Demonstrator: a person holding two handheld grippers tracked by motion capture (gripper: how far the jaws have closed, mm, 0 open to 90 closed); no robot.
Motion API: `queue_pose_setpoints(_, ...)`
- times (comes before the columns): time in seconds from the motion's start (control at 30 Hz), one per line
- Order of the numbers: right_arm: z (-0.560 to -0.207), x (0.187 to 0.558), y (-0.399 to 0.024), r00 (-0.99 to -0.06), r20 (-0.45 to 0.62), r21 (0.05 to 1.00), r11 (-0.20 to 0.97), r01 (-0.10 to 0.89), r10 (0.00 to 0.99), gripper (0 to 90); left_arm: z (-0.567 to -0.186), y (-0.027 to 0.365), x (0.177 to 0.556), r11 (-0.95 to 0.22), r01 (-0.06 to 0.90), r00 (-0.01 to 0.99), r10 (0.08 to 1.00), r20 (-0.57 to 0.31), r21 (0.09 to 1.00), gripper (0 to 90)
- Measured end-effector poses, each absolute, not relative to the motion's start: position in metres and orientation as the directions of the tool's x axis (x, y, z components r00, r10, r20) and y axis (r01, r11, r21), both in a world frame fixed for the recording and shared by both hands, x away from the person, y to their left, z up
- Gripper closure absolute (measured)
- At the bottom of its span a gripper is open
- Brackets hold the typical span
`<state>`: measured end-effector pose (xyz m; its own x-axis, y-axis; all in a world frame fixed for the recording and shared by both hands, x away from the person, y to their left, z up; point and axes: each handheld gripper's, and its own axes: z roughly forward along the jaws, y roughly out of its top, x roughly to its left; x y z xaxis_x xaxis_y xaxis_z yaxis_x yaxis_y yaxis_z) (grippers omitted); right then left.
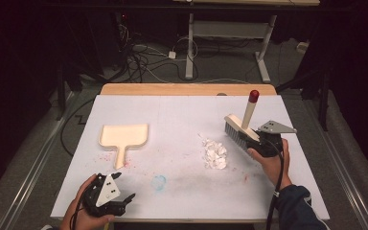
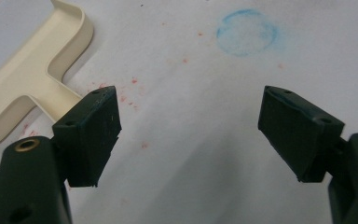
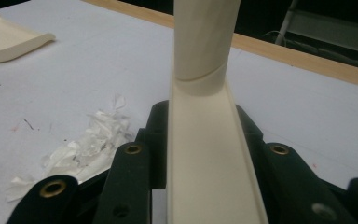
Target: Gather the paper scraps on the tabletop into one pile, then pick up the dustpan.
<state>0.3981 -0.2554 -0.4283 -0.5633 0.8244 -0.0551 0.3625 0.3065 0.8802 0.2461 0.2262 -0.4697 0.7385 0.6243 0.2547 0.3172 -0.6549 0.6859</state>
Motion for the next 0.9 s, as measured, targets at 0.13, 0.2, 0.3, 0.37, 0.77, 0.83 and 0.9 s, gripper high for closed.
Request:
queue_pose_setpoints(0.13, -0.428, 0.397, -0.254, -0.574, -0.058, 0.881, 0.313, 0.356, 0.817, 67.5, -0.470, 0.226, 0.246, -0.651, 0.317, 0.738, 0.626, 0.252, 0.690, 20.2)
queue_pose_setpoints(0.2, -0.427, 0.397, -0.254, -0.574, -0.054, 0.881, 0.309, 0.358, 0.817, 67.5, -0.470, 0.226, 0.246, -0.652, 0.320, 0.738, 0.626, 0.250, 0.688, 20.2)
queue_pose_setpoints(0.3, -0.426, 0.398, -0.256, -0.576, -0.037, 0.884, 0.296, 0.361, 0.816, 67.5, -0.471, 0.228, 0.247, -0.646, 0.328, 0.737, 0.632, 0.240, 0.690, 20.2)
queue_pose_setpoints(0.37, -0.426, 0.398, -0.257, -0.585, -0.036, 0.887, 0.295, 0.355, 0.810, 67.5, -0.470, 0.228, 0.247, -0.645, 0.327, 0.737, 0.631, 0.240, 0.691, 20.2)
queue_pose_setpoints(0.77, -0.424, 0.401, -0.246, -0.640, -0.075, 0.890, 0.341, 0.303, 0.765, 67.5, -0.471, 0.227, 0.247, -0.652, 0.322, 0.742, 0.625, 0.244, 0.687, 20.2)
queue_pose_setpoints(0.83, -0.422, 0.407, -0.245, -0.655, -0.086, 0.894, 0.348, 0.281, 0.751, 67.5, -0.471, 0.227, 0.247, -0.655, 0.324, 0.743, 0.623, 0.245, 0.683, 20.2)
queue_pose_setpoints(0.9, -0.422, 0.416, -0.242, -0.674, -0.098, 0.898, 0.357, 0.257, 0.732, 67.5, -0.472, 0.225, 0.248, -0.654, 0.326, 0.744, 0.623, 0.242, 0.682, 20.2)
